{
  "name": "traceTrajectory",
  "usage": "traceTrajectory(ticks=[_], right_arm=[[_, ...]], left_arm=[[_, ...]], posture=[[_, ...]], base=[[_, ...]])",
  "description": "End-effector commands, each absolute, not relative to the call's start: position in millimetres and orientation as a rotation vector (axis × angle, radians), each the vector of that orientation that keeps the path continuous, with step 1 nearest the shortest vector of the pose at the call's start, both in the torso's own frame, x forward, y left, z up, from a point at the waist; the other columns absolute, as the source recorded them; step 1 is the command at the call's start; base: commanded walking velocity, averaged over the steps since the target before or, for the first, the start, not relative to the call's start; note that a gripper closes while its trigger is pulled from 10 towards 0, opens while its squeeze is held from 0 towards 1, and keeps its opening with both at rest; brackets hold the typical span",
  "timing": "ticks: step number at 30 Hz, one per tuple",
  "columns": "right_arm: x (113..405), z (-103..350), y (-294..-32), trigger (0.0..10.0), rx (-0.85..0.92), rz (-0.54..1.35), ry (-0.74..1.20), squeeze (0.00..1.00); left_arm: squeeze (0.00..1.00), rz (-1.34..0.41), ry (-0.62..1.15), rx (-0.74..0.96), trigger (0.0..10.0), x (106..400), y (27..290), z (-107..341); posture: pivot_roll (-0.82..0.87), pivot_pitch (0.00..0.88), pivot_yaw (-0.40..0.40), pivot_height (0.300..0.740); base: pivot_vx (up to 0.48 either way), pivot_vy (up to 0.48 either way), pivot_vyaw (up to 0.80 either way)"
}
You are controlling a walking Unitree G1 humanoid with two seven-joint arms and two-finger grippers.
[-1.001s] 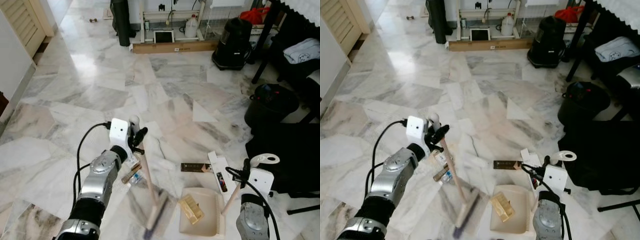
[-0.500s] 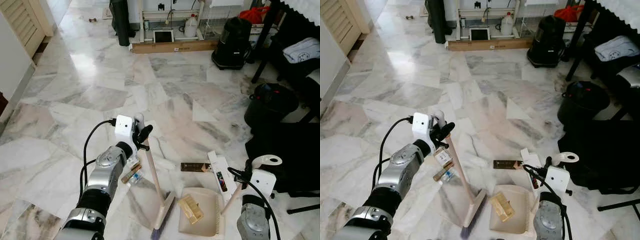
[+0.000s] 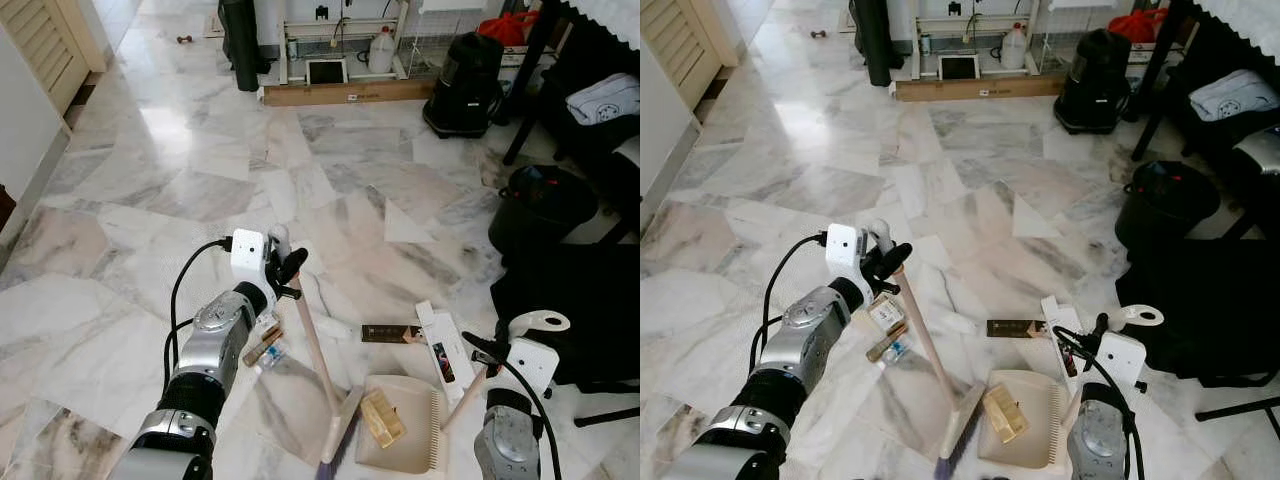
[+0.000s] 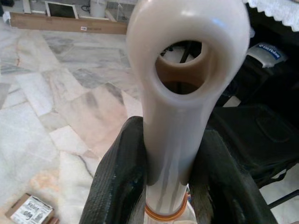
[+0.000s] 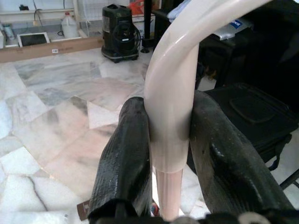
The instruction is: Sweep floor
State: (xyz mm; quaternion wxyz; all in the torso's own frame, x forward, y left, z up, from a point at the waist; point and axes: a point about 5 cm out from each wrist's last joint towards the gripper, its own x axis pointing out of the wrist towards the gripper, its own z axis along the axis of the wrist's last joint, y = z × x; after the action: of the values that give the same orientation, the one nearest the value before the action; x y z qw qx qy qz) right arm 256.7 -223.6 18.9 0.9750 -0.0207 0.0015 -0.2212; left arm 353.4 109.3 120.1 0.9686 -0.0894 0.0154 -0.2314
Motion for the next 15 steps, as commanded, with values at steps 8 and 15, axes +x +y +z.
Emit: traceTrajectory(ticks=[8, 15], right_arm=[[266, 29, -218, 10.0, 0.009, -0.427, -0.048, 0.00], [274, 38, -217, 10.0, 0.046, -0.420, -0.087, 0.00]], left_arm=[[0.00, -0.499, 0.016, -0.243, 10.0, 357, 107, 127], [0.00, -0.504, 0.009, -0.311, 10.0, 359, 106, 132]], posture=[[0.06, 0.142, 0.021, 0.740], [0.06, 0.135, 0.022, 0.740]], base=[[0.000, 0.000, 0.00], [0.000, 0.000, 0.00]])
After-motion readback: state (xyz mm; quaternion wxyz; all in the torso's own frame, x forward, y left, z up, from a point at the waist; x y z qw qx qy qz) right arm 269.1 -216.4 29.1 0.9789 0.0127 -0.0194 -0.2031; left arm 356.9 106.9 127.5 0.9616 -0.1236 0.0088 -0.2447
